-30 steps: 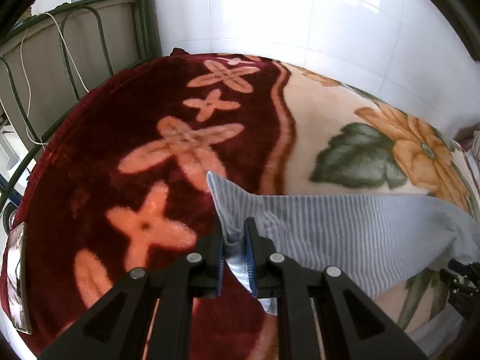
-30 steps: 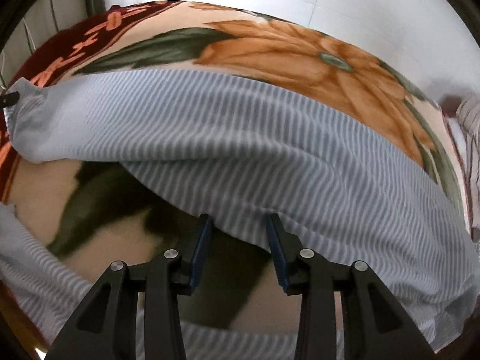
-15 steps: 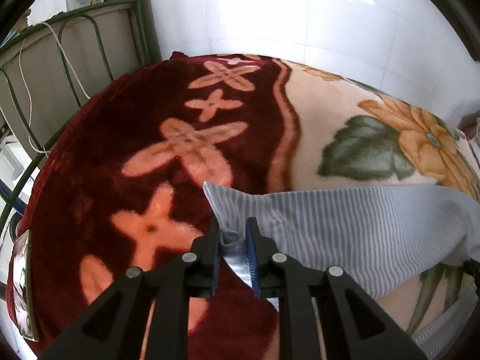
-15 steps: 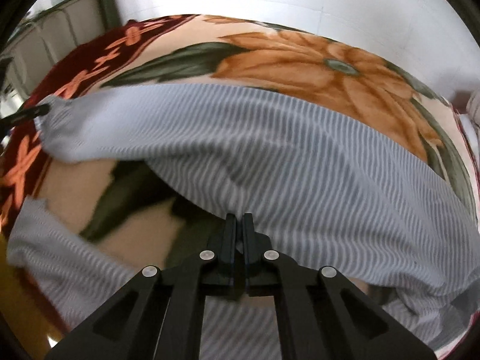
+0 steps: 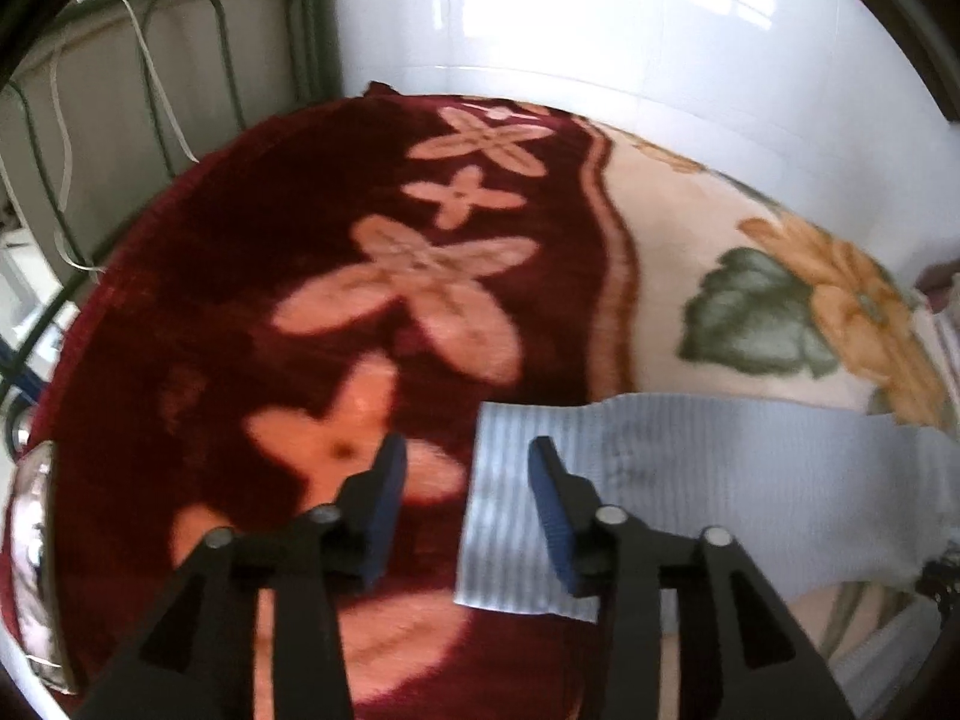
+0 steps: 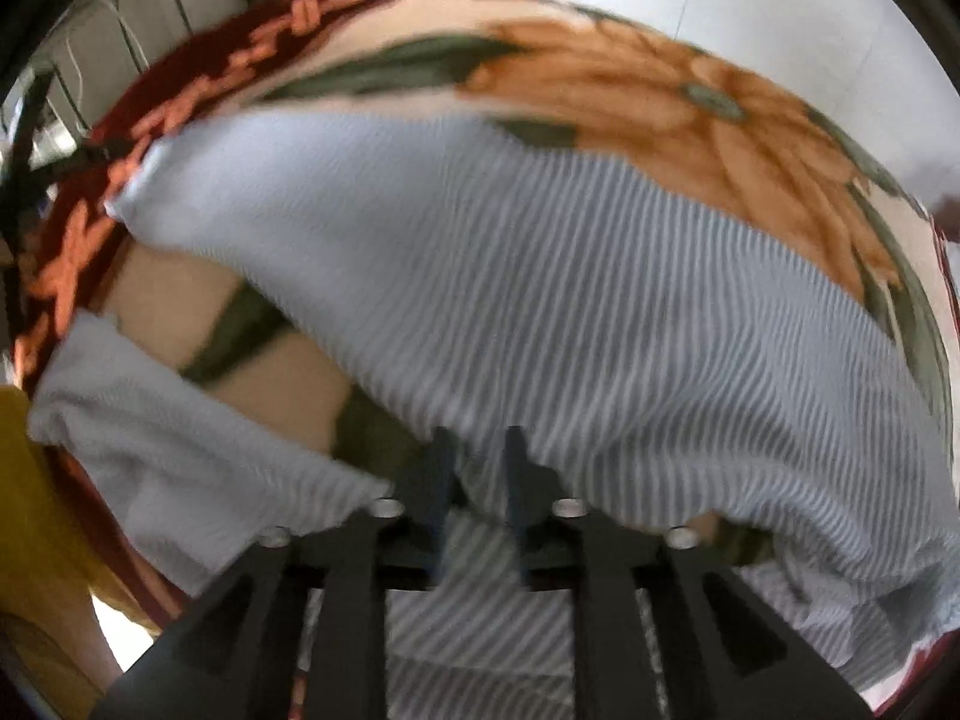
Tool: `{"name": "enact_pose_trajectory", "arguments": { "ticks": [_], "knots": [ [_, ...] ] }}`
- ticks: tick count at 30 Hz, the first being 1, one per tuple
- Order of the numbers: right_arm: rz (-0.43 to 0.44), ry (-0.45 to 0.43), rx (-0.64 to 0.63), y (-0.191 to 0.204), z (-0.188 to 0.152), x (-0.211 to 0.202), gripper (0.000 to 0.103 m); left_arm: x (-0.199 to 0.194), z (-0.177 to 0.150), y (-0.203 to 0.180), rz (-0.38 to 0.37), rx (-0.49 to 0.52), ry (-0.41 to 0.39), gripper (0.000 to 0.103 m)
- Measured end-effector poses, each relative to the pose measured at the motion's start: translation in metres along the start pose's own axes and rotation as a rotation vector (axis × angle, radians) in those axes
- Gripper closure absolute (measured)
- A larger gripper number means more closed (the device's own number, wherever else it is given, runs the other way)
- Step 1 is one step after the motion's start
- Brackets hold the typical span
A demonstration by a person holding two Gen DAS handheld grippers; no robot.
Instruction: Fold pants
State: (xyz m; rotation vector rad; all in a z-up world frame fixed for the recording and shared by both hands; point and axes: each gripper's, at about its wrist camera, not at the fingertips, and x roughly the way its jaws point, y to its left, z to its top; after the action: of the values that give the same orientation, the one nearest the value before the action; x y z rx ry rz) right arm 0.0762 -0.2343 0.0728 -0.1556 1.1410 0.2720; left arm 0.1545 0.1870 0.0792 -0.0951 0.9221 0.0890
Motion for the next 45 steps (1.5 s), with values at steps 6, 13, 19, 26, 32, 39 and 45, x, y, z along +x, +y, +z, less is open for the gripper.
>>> {"name": "enact_pose_trajectory", "arguments": {
  "ticks": [6,13,19,26,32,39,45],
  "knots": [
    [-0.113,-0.027,0.063,-0.038,0.041,0.008,0.058,0.019,-0.006,-0.023,-0.032,0.089,0.064,0.042],
    [-0.175,0.03,0.11,-0.09,0.066,0.041,0.058,0.04,-0.01,-0.028,-0.02,0.063,0.112,0.032],
    [-0.121,0.049,0.198,-0.108,0.059,0.066,0.054,0.049,-0.015,-0.024,-0.024,-0.039,0.106,0.029],
    [-0.154,-0.02,0.207,-0.096,0.048,0.061,0.073,0.045,-0.019,-0.031,-0.002,-0.048,0.074,0.033],
    [-0.234,-0.069,0.161,-0.077,0.048,0.056,0.094,0.043,-0.021,-0.032,0.008,-0.082,0.069,0.038],
    [-0.249,-0.161,0.178,-0.076,0.052,0.02,0.095,0.031,-0.019,-0.057,0.002,0.066,0.029,0.088],
    [-0.251,-0.227,0.151,-0.07,0.07,-0.013,0.096,0.006,-0.006,-0.047,0.001,0.03,-0.036,0.089]
  ]
}}
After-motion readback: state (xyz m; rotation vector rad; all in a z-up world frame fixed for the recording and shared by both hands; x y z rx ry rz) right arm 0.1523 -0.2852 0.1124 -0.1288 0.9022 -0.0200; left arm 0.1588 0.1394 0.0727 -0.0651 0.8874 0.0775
